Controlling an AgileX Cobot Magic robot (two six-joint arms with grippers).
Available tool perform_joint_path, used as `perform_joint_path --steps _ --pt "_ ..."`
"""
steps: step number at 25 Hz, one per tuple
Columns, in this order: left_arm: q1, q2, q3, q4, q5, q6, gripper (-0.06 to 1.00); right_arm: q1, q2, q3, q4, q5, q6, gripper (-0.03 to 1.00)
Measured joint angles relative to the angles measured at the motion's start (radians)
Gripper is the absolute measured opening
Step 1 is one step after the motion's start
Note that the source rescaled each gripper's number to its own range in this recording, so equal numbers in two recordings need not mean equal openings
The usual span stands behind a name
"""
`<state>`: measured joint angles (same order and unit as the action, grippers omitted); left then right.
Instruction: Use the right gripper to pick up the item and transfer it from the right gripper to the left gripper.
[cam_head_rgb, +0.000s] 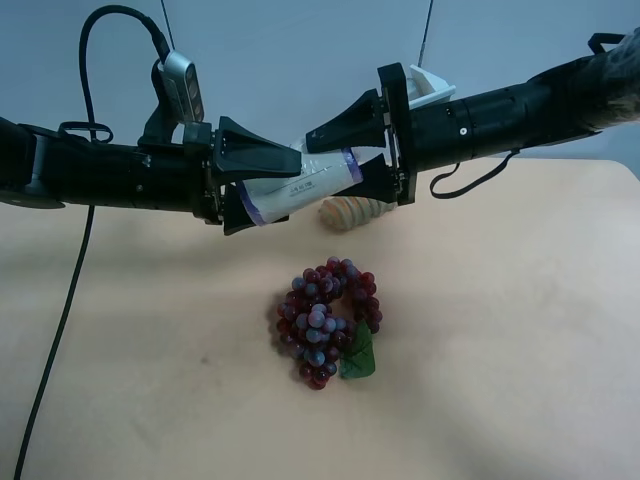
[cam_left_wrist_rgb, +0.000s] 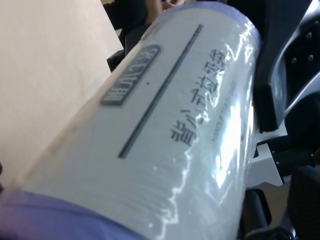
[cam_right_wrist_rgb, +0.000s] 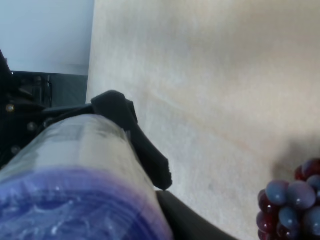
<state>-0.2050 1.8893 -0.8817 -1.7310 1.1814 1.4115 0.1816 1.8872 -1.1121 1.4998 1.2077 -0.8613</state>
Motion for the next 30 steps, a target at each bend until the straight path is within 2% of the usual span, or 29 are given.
perform_joint_path --steps 12,16,20,21,30 --pt "0.026 -0.002 0.0 0.006 0.013 0.001 0.81 0.0 0.0 0.0 0.0 -0.003 0.0 0.01" --pt "0.026 -0.002 0.0 0.022 0.01 0.001 0.59 0.0 0.0 0.0 0.0 0.004 0.0 0.01" --pt "0.029 -0.002 0.0 0.025 -0.001 0.001 0.22 0.0 0.0 0.0 0.002 0.008 0.0 0.0" --pt "0.03 -0.003 0.0 0.025 0.0 0.001 0.17 0.0 0.0 0.0 0.004 0.008 0.0 0.0" --pt "0.03 -0.003 0.0 0.023 0.001 -0.001 0.16 0.0 0.0 0.0 0.008 0.004 -0.011 0.0"
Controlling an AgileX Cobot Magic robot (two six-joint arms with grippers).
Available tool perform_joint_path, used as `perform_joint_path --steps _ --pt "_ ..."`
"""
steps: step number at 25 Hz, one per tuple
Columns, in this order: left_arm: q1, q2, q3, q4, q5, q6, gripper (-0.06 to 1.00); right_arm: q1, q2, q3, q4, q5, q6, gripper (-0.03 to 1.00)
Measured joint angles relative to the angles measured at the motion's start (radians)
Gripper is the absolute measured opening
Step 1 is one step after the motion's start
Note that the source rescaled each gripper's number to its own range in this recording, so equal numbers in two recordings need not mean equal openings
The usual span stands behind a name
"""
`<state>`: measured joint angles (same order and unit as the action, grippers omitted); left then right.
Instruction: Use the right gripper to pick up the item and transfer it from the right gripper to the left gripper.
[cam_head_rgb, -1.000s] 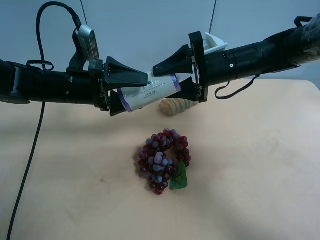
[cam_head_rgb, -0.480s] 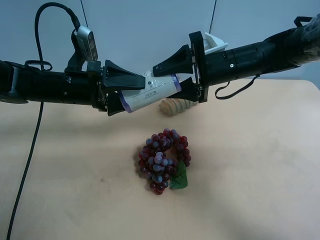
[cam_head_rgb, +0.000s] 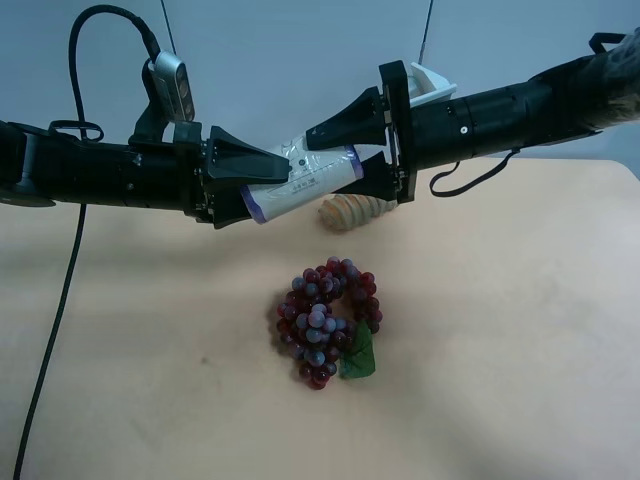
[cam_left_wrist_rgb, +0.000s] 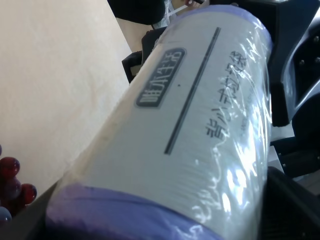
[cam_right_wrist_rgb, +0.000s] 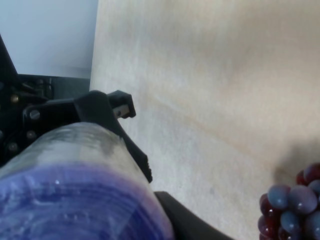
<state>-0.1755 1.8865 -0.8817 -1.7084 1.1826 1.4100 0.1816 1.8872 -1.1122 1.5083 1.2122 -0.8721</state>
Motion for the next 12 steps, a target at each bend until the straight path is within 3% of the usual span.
perform_joint_path --steps 9,10,12 --pt "0.0 0.0 0.0 0.0 0.004 -0.021 0.15 0.0 0.0 -0.001 0.005 -0.001 -0.007 0.0" --pt "0.0 0.0 0.0 0.0 0.004 -0.024 0.14 0.0 0.0 -0.001 0.005 -0.003 -0.008 0.06" --pt "0.0 0.0 0.0 -0.006 0.005 -0.029 0.05 0.0 0.0 -0.001 0.005 -0.007 -0.018 0.38"
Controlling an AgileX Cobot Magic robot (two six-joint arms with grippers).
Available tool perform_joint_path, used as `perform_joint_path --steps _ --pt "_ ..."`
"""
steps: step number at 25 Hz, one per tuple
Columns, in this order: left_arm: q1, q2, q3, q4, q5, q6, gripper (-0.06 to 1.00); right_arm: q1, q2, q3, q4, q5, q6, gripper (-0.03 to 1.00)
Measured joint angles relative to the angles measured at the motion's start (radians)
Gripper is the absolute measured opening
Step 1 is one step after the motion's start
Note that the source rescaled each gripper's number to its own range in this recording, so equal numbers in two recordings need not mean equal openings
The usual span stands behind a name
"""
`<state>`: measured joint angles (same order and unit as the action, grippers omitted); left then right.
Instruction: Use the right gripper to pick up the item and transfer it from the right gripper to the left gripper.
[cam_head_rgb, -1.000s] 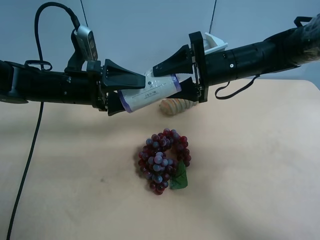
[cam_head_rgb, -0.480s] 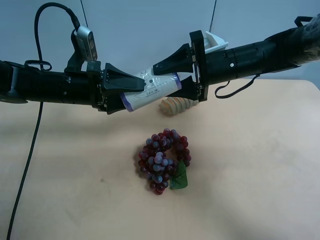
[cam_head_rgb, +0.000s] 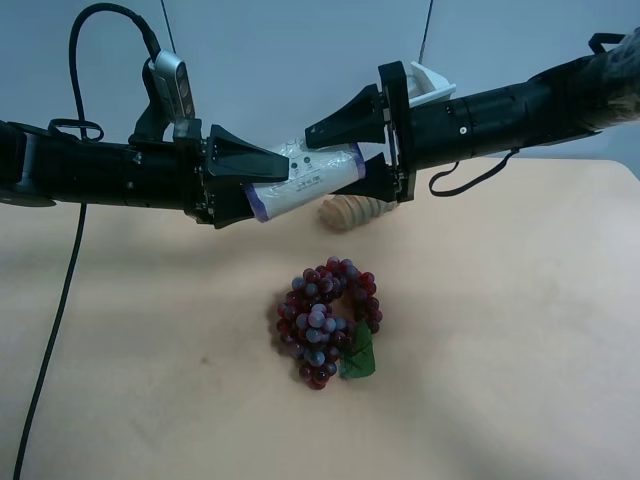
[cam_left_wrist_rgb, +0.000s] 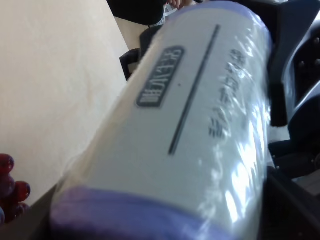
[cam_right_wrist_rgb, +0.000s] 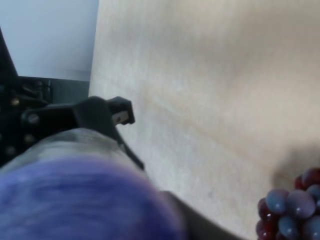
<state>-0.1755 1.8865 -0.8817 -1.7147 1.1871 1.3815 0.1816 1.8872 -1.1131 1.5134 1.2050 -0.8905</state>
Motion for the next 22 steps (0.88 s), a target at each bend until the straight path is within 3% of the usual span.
perform_joint_path --steps 2,4,12,16,22 --pt "0.0 0.0 0.0 0.0 -0.002 -0.003 0.04 0.0 0.0 0.0 -0.003 -0.001 -0.018 0.65" --pt "0.0 0.0 0.0 -0.001 -0.003 -0.004 0.04 0.0 -0.002 0.0 -0.013 -0.001 -0.026 0.77" --pt "0.0 0.0 0.0 -0.001 0.003 -0.019 0.04 0.0 -0.064 0.0 -0.138 -0.017 -0.038 0.81" --pt "0.0 0.0 0.0 -0.001 -0.003 -0.027 0.04 0.0 -0.13 0.0 -0.277 -0.088 -0.02 0.81" --pt "0.0 0.0 0.0 -0.001 -0.003 -0.03 0.03 0.0 -0.259 0.0 -0.576 -0.207 0.078 0.81"
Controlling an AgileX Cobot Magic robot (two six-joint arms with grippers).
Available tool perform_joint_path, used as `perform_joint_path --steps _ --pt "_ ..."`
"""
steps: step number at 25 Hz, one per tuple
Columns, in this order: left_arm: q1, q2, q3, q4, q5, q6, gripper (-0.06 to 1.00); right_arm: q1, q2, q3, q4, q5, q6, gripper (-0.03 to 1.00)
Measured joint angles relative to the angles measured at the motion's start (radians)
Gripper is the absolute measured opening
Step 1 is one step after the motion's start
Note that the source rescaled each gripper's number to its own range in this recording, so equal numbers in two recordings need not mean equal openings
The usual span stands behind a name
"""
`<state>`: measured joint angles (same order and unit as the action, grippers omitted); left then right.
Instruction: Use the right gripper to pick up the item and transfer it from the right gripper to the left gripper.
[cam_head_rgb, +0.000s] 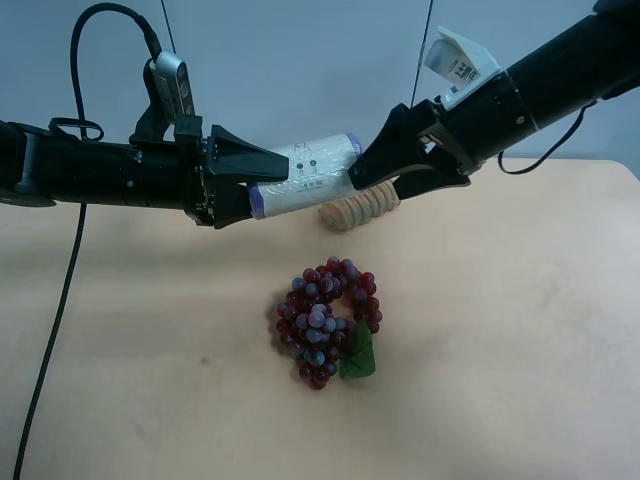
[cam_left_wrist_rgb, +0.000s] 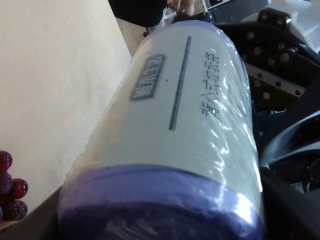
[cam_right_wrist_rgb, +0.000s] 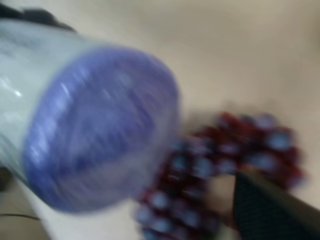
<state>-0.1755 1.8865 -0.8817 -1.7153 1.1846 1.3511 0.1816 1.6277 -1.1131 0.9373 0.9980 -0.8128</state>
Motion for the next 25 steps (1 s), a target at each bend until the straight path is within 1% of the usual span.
perform_joint_path --steps 6,7,11,13,14,17,19,21,25 --pt "0.0 0.0 0.0 0.0 0.0 0.0 0.03 0.0 -0.163 0.0 -0.343 -0.106 0.16 0.81" --pt "0.0 0.0 0.0 0.0 0.0 0.0 0.03 0.0 -0.163 0.0 -0.343 -0.106 0.16 0.81" --pt "0.0 0.0 0.0 0.0 0.0 0.0 0.03 0.0 -0.271 0.0 -0.563 -0.132 0.27 0.81" --pt "0.0 0.0 0.0 0.0 0.0 0.0 0.03 0.0 -0.31 0.0 -0.646 -0.131 0.335 0.81" --pt "0.0 0.0 0.0 0.0 0.0 0.0 0.02 0.0 -0.345 0.0 -0.71 -0.122 0.385 0.81" --pt "0.0 0.0 0.0 0.0 0.0 0.0 0.02 0.0 -0.384 0.0 -0.766 -0.096 0.422 0.81" --pt "0.0 0.0 0.0 0.001 0.0 0.0 0.02 0.0 -0.407 0.001 -0.776 -0.077 0.431 0.81" --pt "0.0 0.0 0.0 0.007 0.0 0.0 0.02 0.0 -0.442 0.026 -0.776 -0.079 0.44 0.81" --pt "0.0 0.0 0.0 0.021 0.0 -0.003 0.02 0.0 -0.552 0.19 -0.78 -0.115 0.45 0.81"
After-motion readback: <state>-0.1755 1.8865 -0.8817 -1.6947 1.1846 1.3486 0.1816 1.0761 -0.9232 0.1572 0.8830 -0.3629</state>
